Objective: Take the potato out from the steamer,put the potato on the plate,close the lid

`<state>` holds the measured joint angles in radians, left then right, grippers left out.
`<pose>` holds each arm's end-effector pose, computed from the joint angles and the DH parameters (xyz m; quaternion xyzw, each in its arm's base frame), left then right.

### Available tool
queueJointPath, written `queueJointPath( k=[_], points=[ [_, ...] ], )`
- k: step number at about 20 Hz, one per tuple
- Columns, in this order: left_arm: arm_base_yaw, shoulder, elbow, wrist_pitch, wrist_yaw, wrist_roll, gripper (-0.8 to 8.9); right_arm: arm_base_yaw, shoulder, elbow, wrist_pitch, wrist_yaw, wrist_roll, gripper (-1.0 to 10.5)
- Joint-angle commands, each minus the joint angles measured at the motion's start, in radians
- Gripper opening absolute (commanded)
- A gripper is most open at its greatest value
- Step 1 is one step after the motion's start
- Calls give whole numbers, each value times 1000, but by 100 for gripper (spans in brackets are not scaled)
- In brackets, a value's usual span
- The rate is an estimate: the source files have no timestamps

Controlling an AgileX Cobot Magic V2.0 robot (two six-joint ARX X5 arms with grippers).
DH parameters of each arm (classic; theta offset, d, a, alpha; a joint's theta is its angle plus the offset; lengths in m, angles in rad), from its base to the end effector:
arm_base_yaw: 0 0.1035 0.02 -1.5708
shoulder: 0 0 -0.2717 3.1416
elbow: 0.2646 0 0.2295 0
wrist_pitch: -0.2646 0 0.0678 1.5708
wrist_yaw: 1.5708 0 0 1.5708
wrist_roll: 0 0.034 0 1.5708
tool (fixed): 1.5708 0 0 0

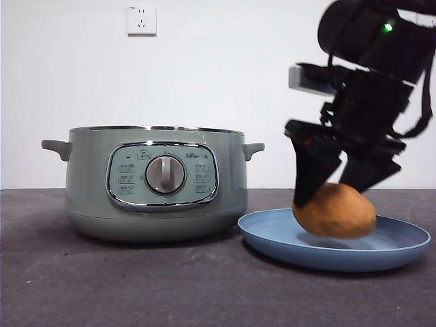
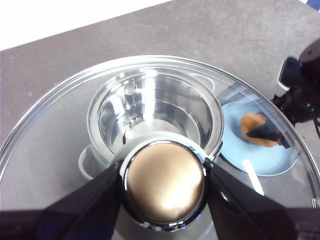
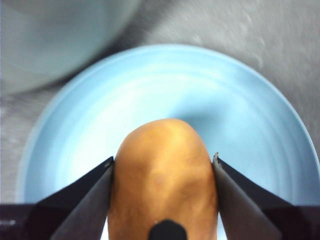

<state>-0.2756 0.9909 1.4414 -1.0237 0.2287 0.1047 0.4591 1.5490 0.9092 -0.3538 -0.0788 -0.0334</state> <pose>0.1222 -0.0426 0.4265 0.0552 0.2697 -0.2538 0.9273 0.2526 0.1279 0.2058 -0.1042 0.4641 0.2414 0.8459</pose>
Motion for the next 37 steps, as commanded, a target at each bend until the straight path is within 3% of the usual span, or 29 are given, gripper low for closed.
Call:
queueJointPath(
  k=[1,4,8,9,17,27,37],
  points=[
    [0,-10,5,40,11,12,-9,-9,13,-37,34,0,17,-17],
    [0,-5,5,46,12,12,-9,-20,15,-41,32,-2,19,8],
    [0,23,5,62,16,16,-9,-35,15,-41,17,-2,44,484],
    [0,34,5,68,16,22,-9,-35,15,-41,15,-2,44,524],
    [-1,151,5,195,66,31,-9,-35,-15,-32,35,1,53,576],
    [-60,404,5,407,63,58,-9,-34,-501,57,-33,8,113,568],
    [-95,575,5,515,57,63,-9,-34,-716,134,-51,6,122,567]
  ],
)
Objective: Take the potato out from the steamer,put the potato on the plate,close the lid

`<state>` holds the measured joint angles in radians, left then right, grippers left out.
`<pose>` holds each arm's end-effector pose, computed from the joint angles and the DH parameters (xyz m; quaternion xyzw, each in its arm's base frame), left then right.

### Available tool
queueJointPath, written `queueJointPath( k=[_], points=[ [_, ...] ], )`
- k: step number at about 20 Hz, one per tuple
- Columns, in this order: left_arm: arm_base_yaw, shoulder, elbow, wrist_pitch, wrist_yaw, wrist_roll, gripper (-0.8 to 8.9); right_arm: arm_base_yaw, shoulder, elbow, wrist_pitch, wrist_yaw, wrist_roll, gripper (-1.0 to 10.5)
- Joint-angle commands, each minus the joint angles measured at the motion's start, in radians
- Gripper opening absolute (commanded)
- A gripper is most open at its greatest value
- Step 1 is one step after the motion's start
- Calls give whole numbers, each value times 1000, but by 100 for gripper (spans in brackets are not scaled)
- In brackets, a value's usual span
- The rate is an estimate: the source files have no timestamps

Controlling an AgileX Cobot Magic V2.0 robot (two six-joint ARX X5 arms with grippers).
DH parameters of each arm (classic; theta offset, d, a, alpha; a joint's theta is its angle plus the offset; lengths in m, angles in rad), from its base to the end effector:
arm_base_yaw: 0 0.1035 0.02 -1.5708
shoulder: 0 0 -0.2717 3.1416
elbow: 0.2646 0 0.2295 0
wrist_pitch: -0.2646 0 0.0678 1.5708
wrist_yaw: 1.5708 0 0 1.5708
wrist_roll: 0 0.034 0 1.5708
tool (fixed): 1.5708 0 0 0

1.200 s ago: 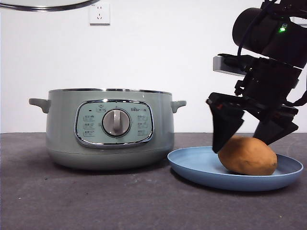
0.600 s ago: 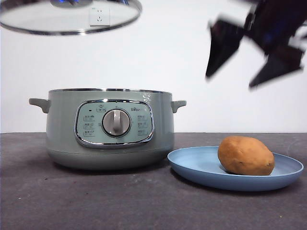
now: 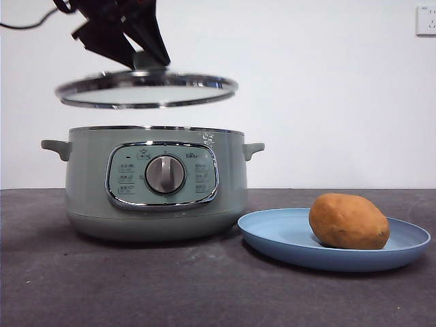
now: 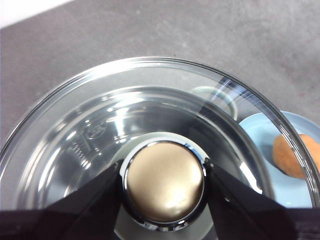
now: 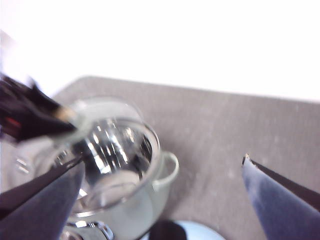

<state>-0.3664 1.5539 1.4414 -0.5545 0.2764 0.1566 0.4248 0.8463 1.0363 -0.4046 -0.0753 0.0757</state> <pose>0.2966 -0.1237 0.3478 0.0848 0.3027 -0.3232 0.8926 0.1315 0.0623 0.3861 0.0179 0.1147 0.2419 0.9633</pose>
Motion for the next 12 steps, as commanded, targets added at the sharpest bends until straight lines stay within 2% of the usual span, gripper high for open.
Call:
queueJointPath(
  k=[1,12],
  points=[
    [-6,24,5,53,9,13,-9,1,-22,8,0,2,13,567],
    [-7,97,5,90,-14,32,-10,2,-43,9,-1,-3,14,567]
  ],
)
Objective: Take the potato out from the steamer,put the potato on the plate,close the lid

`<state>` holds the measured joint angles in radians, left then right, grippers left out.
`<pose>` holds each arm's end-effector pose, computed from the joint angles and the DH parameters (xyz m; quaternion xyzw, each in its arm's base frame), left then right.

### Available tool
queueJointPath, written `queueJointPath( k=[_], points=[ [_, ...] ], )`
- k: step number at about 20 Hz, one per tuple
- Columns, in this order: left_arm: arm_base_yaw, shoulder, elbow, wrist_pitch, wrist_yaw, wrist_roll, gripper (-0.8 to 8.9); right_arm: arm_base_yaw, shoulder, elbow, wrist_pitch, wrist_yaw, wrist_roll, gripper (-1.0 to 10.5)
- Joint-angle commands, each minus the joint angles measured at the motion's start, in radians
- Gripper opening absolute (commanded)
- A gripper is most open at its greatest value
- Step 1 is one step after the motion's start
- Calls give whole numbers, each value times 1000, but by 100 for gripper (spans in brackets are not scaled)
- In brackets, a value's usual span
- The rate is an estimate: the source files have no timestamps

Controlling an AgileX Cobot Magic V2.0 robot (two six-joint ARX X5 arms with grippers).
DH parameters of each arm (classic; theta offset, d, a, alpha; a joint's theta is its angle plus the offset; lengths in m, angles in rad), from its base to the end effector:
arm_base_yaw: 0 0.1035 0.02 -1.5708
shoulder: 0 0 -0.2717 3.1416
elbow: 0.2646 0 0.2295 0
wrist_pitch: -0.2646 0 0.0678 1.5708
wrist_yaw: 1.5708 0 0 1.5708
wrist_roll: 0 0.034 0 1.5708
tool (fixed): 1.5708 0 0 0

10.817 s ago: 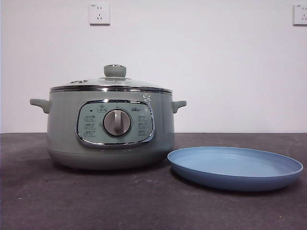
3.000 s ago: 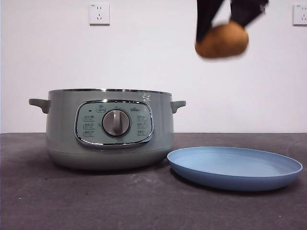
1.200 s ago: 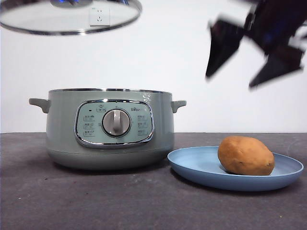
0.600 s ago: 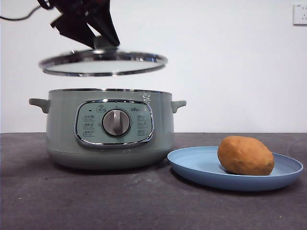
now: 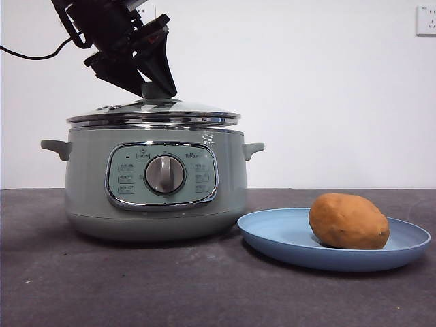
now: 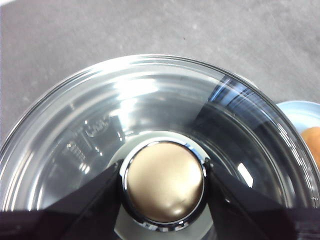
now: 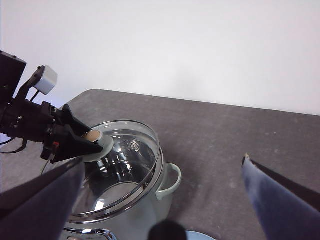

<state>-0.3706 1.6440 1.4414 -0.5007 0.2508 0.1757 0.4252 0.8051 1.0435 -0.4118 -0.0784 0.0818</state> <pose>0.3192 -0.1331 0.3235 0.0990 0.3173 -0.3161 0.8886 0.1200 0.0573 0.3925 0.0245 0.0954 0.2445 0.9646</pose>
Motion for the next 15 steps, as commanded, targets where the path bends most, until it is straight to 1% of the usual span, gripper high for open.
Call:
queueJointPath(
  k=[1,8,15],
  points=[
    [-3,13,5,39,12,13,-9,2,-2,2,6,0,8,567],
    [-4,38,5,17,13,12,-9,1,0,2,7,1,7,567],
    [-3,38,5,-48,11,12,-9,1,0,2,6,1,6,567]
  ],
)
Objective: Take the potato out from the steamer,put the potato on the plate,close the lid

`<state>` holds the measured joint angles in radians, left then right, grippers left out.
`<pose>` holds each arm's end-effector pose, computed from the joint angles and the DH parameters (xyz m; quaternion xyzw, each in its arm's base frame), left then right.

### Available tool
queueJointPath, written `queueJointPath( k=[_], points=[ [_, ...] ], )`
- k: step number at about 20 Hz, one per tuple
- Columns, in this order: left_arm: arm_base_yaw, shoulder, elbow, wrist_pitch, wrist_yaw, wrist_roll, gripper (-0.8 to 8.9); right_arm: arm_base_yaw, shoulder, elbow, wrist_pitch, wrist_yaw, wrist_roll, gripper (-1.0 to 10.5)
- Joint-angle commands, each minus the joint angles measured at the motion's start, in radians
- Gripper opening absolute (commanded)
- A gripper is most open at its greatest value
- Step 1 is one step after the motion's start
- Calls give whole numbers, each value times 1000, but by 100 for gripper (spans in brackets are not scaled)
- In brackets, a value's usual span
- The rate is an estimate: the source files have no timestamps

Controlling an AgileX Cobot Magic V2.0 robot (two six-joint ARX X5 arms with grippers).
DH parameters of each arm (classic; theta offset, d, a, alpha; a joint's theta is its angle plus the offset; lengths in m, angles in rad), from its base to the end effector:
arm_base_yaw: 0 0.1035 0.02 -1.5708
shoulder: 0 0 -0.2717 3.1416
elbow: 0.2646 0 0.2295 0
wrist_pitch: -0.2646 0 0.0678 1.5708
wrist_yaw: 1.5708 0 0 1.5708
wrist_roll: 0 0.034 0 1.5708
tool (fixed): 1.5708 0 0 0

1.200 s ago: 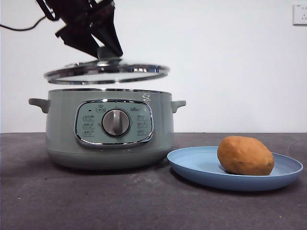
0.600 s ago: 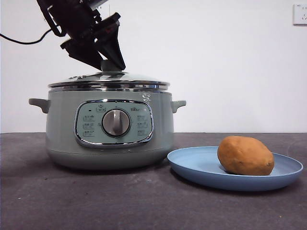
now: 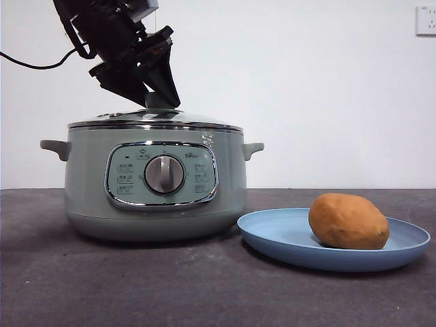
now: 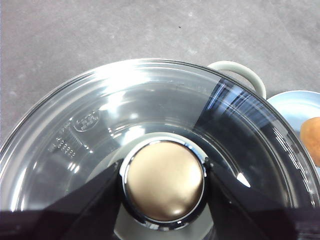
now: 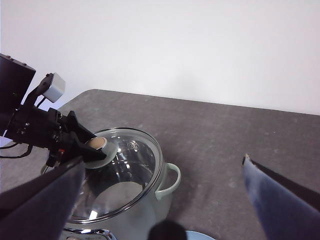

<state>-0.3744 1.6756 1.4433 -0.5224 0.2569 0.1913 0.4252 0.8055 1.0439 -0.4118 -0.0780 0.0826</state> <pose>0.3237 -0.1365 0.3121 0.1059 0.3386 -0.3224 0.8776 0.1201 0.0573 0.3925 0.0249 0.0955 0.2443 0.9647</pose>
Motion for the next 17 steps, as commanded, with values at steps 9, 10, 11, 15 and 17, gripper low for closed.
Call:
queueJointPath(
  k=[9,10,11,15,17],
  points=[
    [1,-16,3,-22,5,-8,574,2,0,1,-52,-2,6,567],
    [1,-28,3,-22,5,-7,574,2,0,1,-58,-2,6,567],
    [1,-44,4,-24,5,-8,574,2,0,1,-66,-2,6,567],
    [1,-150,5,-96,6,-14,574,2,0,1,-122,-55,7,566],
    [1,-220,5,-167,6,-17,573,2,2,1,-158,-98,19,566]
  ],
)
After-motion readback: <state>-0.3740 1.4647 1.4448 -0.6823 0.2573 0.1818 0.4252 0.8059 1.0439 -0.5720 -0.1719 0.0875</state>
